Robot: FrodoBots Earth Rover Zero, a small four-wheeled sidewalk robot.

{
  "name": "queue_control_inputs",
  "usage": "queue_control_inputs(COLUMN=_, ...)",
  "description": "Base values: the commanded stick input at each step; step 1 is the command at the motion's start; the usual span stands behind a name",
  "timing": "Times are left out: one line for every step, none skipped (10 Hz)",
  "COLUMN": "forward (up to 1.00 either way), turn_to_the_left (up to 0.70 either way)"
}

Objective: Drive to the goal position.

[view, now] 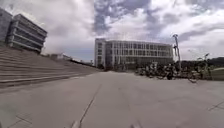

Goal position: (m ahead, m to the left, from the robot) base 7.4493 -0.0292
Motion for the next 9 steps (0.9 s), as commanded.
queue_control_inputs(forward=0.85, turn_to_the_left=0.00)
queue_control_inputs(forward=0.91, turn_to_the_left=0.00)
queue_control_inputs(forward=1.00, turn_to_the_left=0.00)
queue_control_inputs(forward=1.00, turn_to_the_left=0.00)
queue_control_inputs(forward=1.00, turn_to_the_left=0.00)
queue_control_inputs(forward=1.00, turn_to_the_left=0.00)
queue_control_inputs(forward=1.00, turn_to_the_left=0.00)
queue_control_inputs(forward=1.00, turn_to_the_left=0.00)
queue_control_inputs(forward=1.00, turn_to_the_left=0.00)
